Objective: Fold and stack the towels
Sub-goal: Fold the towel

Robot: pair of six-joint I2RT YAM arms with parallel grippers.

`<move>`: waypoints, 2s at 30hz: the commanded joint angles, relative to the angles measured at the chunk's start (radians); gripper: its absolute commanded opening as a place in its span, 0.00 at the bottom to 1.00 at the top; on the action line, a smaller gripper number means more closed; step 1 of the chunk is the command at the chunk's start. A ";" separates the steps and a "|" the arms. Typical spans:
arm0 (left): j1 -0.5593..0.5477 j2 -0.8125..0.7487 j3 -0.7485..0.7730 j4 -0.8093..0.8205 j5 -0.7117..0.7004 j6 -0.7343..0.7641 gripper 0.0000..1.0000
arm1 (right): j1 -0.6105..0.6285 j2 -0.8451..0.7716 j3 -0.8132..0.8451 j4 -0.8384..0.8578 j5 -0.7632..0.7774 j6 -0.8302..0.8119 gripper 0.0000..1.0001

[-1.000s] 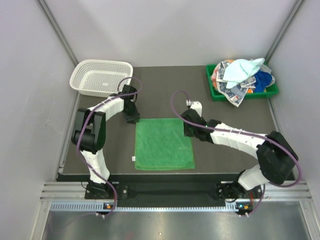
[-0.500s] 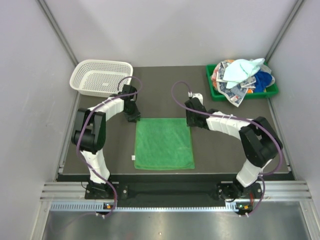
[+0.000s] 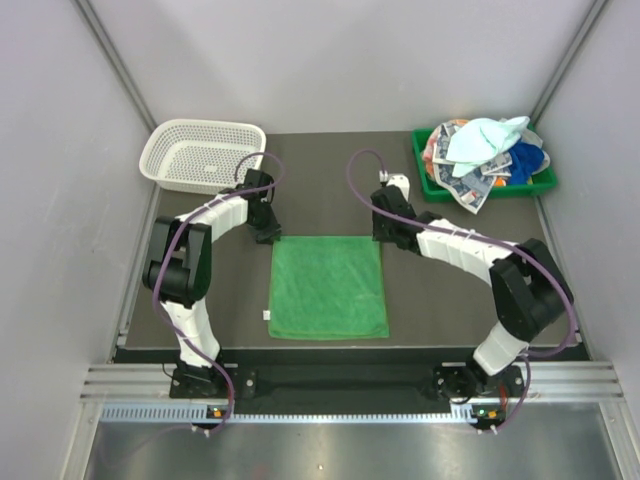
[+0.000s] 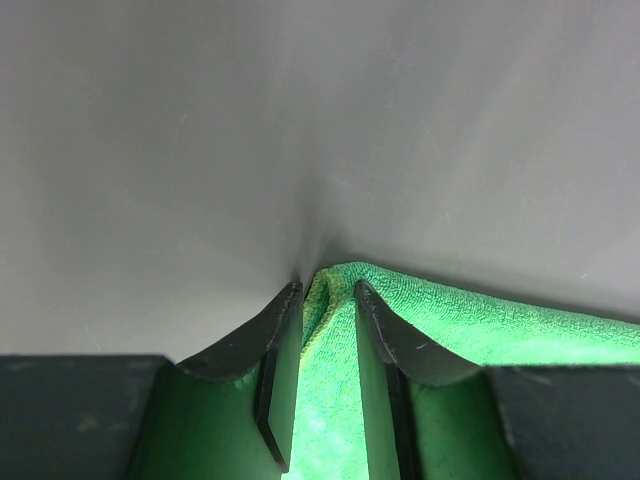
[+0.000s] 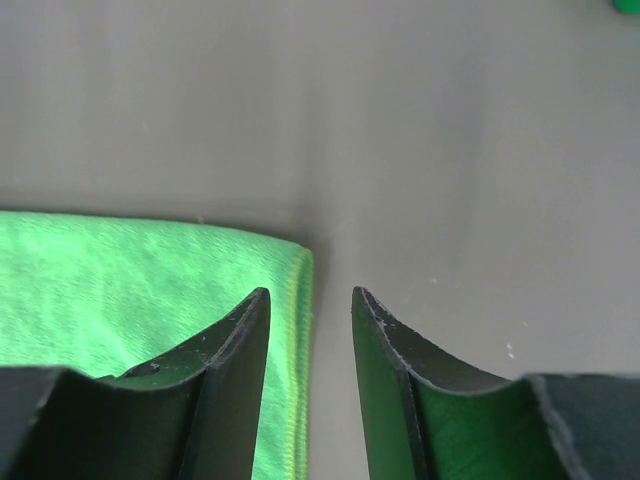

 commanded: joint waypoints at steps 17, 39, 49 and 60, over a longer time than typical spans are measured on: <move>0.004 0.000 -0.016 0.056 0.002 -0.010 0.33 | -0.031 0.225 0.127 0.020 -0.027 -0.057 0.38; 0.004 0.042 -0.062 0.173 0.050 -0.030 0.30 | -0.130 0.271 0.059 0.161 -0.250 -0.076 0.08; 0.004 0.057 -0.040 0.196 0.036 -0.017 0.03 | -0.155 0.276 0.061 0.175 -0.281 -0.087 0.04; 0.004 0.091 0.119 0.191 -0.030 0.009 0.00 | -0.199 0.256 0.118 0.194 -0.299 -0.103 0.00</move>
